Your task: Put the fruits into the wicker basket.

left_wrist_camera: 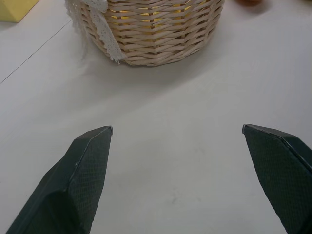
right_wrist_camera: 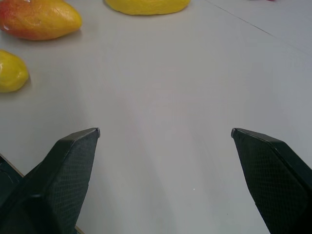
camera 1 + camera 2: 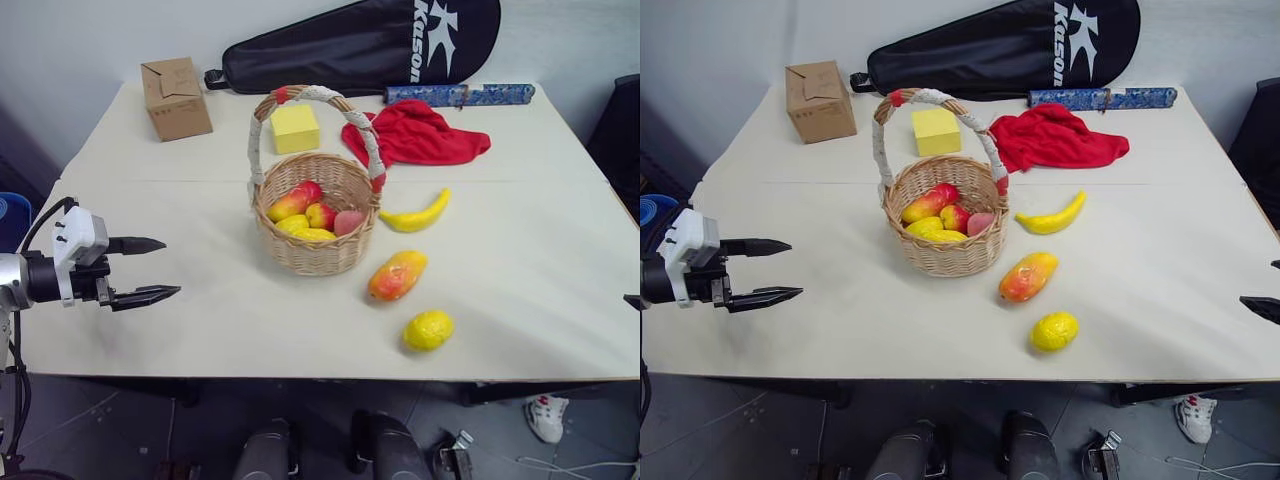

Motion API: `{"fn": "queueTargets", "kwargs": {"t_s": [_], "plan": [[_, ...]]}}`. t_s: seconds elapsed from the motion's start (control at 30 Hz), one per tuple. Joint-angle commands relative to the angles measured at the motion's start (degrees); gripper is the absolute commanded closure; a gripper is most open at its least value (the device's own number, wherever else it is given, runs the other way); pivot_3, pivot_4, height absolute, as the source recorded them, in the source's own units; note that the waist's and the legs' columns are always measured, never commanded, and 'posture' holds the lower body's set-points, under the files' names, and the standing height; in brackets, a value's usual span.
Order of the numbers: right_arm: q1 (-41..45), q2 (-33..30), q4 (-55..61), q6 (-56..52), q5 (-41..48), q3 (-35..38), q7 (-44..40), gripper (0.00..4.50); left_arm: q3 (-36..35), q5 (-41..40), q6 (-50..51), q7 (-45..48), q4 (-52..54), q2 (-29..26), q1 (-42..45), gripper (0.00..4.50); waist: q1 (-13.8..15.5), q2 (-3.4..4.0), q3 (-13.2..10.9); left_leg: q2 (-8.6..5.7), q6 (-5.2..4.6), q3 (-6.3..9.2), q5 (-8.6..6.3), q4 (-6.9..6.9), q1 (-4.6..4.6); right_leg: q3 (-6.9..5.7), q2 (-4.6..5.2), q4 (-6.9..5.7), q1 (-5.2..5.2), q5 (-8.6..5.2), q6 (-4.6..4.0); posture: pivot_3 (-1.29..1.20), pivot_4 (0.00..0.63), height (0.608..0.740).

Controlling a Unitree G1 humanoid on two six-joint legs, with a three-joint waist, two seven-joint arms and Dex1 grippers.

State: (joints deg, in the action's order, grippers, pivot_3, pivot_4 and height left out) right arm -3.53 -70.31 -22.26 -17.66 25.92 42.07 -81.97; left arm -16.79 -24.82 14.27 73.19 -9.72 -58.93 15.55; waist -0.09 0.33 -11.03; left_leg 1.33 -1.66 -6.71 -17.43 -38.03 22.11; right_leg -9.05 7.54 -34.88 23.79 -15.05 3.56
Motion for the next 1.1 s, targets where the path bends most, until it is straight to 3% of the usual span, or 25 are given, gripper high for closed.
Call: {"fn": "queueTargets", "kwargs": {"t_s": [0.03, 0.5, 0.83, 0.97, 1.1], "plan": [[0.0, -0.4, -0.4, 0.8, 0.2, 1.4, -0.5, 0.03, -0.2, -0.2, -0.5, -0.2, 0.2, 0.0, 1.6, 0.0, 0.0, 0.0, 0.0, 0.0, 0.0, -0.01, 0.0, 0.0, 0.0, 0.01, 0.0, 0.0, 0.0, 0.0, 0.0, 0.0, 0.15, 0.74], [1.4, -0.6, -1.8, 2.5, -1.4, -0.5, 0.3, 0.03, 1.7, 0.6, -0.4, -0.5, -0.4, 0.3, 2.7, 0.0, 0.0, 0.0, 0.0, 0.01, -0.01, -0.11, -0.01, 0.0, -0.01, 0.08, -0.01, -0.02, 0.05, 0.0, 0.0, 0.0, 0.15, 0.74], [5.1, -0.9, 0.3, 3.3, -1.6, -2.2, 2.0, 0.03, 1.9, -2.4, 5.4, -1.2, 5.0, 0.5, 3.9, 0.0, -0.1, 0.0, 0.0, 0.0, -0.11, -0.15, 0.05, -0.01, -0.02, 0.12, -0.01, -0.07, 0.07, 0.0, 0.0, 0.0, 0.15, 0.74], [7.5, -1.0, 8.3, -0.9, 1.4, -6.5, 0.2, 0.03, 3.4, -7.9, 11.4, 0.4, 12.5, 1.3, 6.4, 0.0, 0.0, 0.0, 0.0, 0.01, -0.09, -0.14, 0.07, -0.05, -0.01, 0.14, 0.0, -0.12, 0.06, 0.0, 0.0, 0.0, 0.15, 0.74], [7.3, 1.0, 24.3, -1.2, 3.4, -15.1, -1.7, 0.03, 9.3, -12.4, 16.7, 2.4, 21.1, 3.5, 12.3, 0.0, 0.1, 0.0, 0.0, 0.01, -0.07, -0.11, 0.14, -0.07, -0.02, 0.15, -0.03, -0.2, 0.06, 0.0, 0.0, 0.0, 0.15, 0.74]]}}
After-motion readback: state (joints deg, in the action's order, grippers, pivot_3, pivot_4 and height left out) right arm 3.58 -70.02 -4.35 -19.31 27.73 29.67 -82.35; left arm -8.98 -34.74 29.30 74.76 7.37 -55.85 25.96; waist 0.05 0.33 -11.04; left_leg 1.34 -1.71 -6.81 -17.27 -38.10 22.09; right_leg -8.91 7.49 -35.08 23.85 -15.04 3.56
